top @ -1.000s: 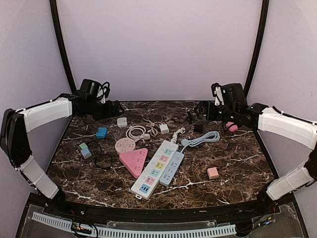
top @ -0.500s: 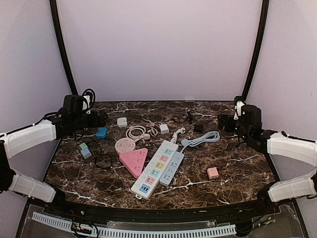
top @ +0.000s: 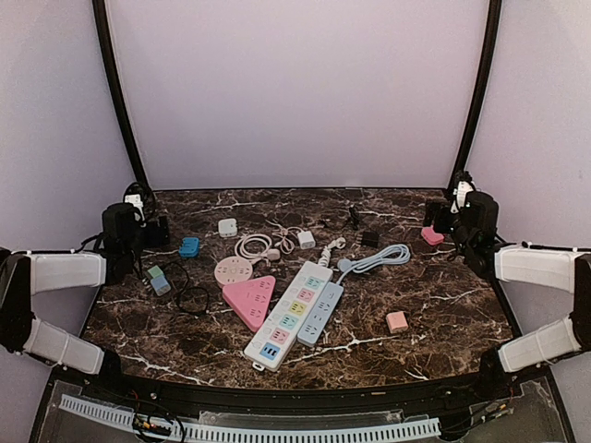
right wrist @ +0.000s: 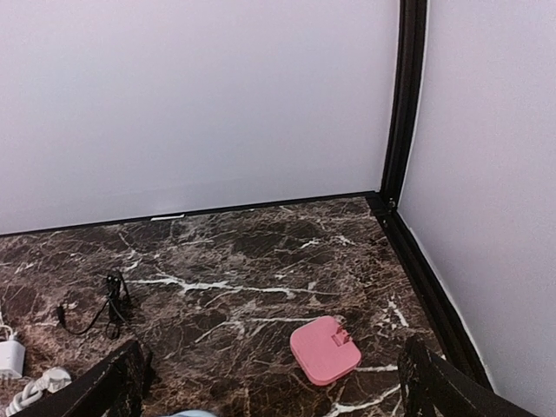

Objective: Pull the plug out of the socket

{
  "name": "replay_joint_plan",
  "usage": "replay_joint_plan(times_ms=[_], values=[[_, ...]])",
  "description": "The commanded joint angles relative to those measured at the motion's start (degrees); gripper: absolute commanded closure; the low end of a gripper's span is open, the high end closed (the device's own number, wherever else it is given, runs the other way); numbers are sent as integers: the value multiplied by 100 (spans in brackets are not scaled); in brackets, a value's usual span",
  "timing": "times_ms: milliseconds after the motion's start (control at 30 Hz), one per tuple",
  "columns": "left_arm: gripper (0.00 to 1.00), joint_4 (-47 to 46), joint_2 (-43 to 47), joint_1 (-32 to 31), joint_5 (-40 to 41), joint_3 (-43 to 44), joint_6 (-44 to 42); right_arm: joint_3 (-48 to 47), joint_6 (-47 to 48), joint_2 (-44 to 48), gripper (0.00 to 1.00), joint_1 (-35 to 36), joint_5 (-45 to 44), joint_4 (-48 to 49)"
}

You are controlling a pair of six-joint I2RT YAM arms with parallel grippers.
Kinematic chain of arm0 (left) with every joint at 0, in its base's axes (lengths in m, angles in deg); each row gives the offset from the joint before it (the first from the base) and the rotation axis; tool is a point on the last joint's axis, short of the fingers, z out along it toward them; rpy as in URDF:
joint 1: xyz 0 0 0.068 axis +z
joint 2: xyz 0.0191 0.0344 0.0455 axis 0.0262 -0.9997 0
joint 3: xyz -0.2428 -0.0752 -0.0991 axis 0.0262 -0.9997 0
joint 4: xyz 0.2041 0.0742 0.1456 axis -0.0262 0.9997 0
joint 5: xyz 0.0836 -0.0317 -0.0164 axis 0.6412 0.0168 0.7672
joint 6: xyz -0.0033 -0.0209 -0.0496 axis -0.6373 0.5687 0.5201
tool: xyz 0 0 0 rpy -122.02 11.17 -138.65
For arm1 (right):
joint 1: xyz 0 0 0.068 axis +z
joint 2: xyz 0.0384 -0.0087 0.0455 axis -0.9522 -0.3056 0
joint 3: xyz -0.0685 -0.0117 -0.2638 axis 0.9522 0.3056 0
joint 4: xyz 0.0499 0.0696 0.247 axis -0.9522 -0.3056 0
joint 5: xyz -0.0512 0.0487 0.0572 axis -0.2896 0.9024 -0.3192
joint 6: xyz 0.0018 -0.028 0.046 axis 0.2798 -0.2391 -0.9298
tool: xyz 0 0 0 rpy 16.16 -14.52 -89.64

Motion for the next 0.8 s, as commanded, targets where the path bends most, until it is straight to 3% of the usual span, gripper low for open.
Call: replay_joint_plan(times_ms=[0,100,333,433,567,633,700,767], values=[[1,-1655,-299,130,409,-562,-399,85,232,-238,1,-452,-40,807],[1,-2175,-539,182,375,-702,-387,160,198,-360,1,-814,12,828],[1,-3199,-1172,220,264,-866,-423,642,410,-871,1,-1126,186,2043],[1,-4231,-1524,247,189,-1138,-566,880,687,-1176,1,-1152,637,2900],[1,-4071,-1634,366,-135,-1111,-486,1441,1048,-1778,1,-1115,1247,4587],[1,-4675,-1849,382,-145,-1236,-566,1340,1020,-1635,1,-1134,1408,4076],[1,-4369,-1734,413,-188,-1214,-494,1290,1036,-1731,1,-1168,1476,4242],[1,-4437,-1819,448,-353,-1168,-514,1172,953,-1648,1,-1239,1545,3809]])
